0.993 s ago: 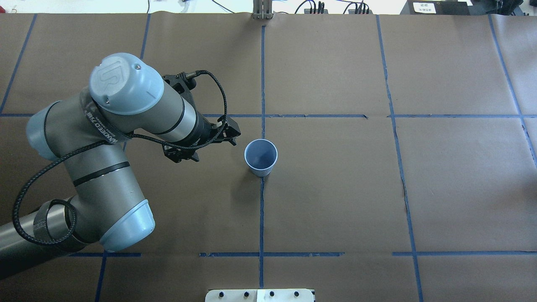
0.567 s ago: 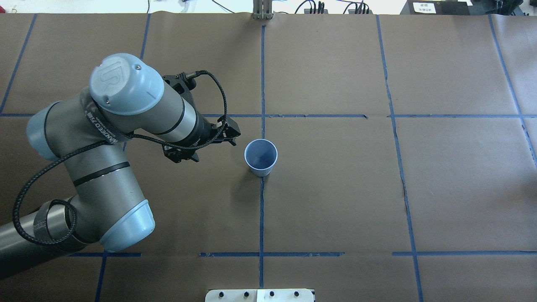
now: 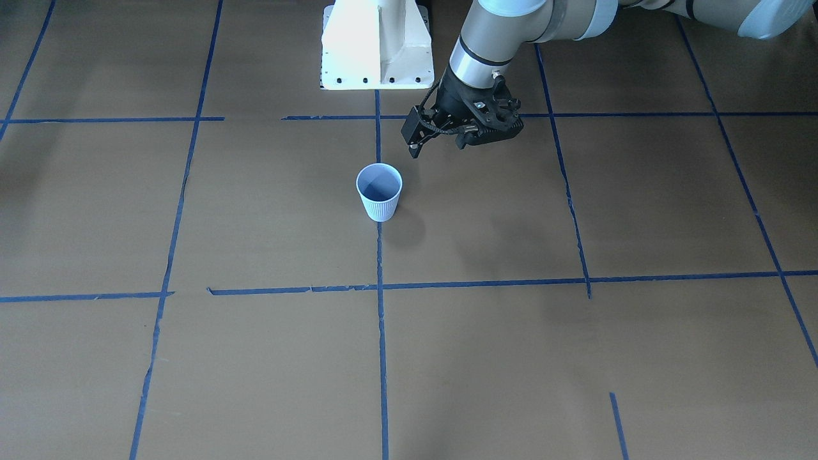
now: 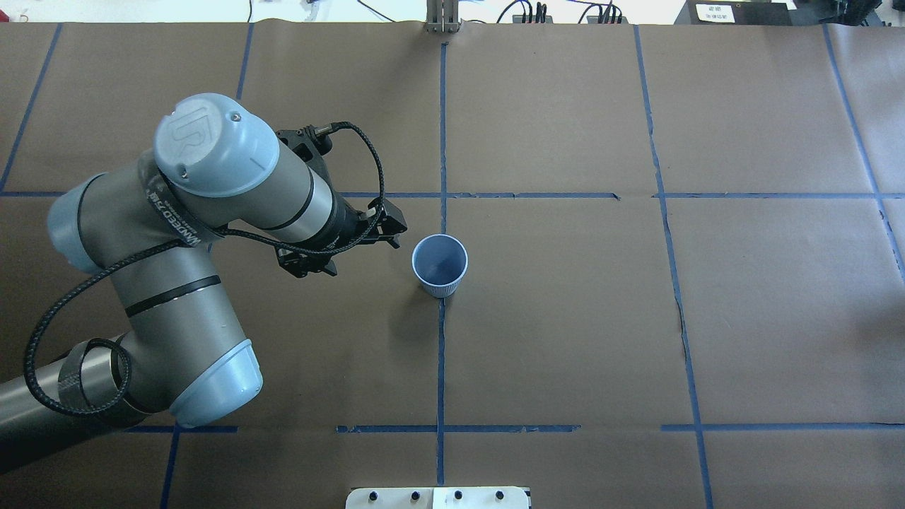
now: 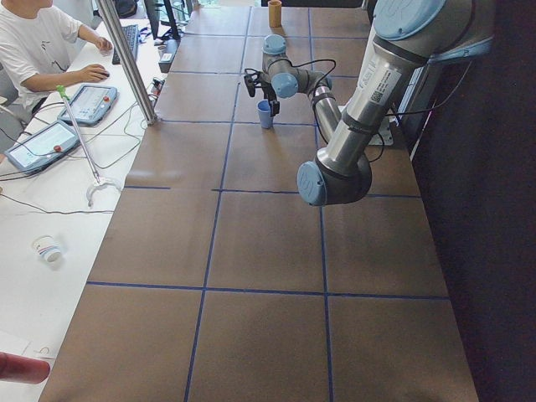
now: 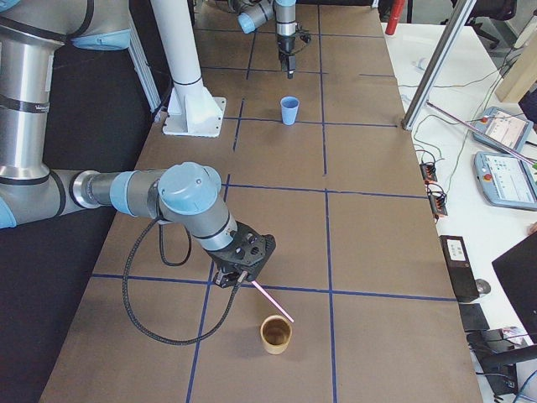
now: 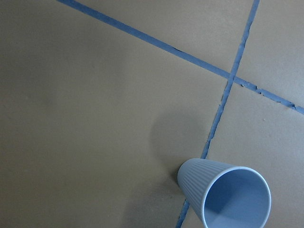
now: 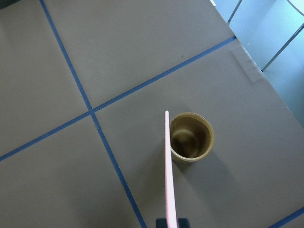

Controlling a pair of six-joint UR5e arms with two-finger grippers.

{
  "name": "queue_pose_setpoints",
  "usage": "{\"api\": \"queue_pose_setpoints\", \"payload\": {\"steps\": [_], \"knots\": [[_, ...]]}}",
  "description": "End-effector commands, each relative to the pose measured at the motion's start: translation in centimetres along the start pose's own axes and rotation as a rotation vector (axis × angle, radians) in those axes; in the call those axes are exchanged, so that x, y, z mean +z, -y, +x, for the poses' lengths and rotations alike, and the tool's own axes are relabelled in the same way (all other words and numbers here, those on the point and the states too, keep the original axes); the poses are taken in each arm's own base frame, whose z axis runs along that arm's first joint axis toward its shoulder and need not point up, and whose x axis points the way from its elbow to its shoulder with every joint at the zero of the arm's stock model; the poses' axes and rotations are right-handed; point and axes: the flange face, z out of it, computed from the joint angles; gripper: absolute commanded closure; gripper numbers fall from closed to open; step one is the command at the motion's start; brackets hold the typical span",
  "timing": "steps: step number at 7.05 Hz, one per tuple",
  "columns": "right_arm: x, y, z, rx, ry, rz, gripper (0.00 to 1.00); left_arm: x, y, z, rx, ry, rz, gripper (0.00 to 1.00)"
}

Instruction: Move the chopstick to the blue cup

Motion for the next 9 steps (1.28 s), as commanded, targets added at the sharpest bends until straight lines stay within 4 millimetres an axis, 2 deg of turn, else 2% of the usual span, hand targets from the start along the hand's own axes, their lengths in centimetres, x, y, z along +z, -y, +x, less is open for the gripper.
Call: {"api": "queue_pose_setpoints", "payload": {"steps": [1, 3, 4, 5, 6, 7, 8, 9], "knots": [[-1.1, 0.5, -3.7, -0.083, 0.026, 0.018, 1.00, 0.2, -0.2, -0.1, 0.002, 0.002, -0.003, 0.00], [-0.6, 2.2, -12.7, -0.251, 0.200, -0.056, 1.00, 0.6, -0.7, -0.1, 0.009, 0.001, -0.008, 0.00], [0.6, 2.0, -17.3, -0.327, 0.269, -0.120, 1.00, 1.1, -1.0, 0.0, 0.014, 0.005, 0.006, 0.00], [1.6, 1.8, -23.0, -0.401, 0.318, -0.182, 1.00, 1.2, -0.9, 0.1, 0.019, -0.007, 0.006, 0.00], [2.1, 1.0, -29.0, -0.424, 0.399, -0.269, 1.00, 1.3, -0.9, 0.1, 0.021, -0.011, 0.006, 0.00], [1.2, -0.2, -35.0, -0.356, 0.465, -0.367, 1.00, 1.3, -0.9, 0.1, 0.021, -0.011, 0.006, 0.00], [0.3, -2.1, -41.1, -0.283, 0.489, -0.470, 0.99, 1.5, -0.8, -0.3, 0.025, -0.014, 0.006, 0.00], [1.0, -5.6, -46.8, -0.233, 0.461, -0.586, 0.99, 1.8, -0.3, -1.8, 0.033, -0.040, 0.009, 0.00]]}}
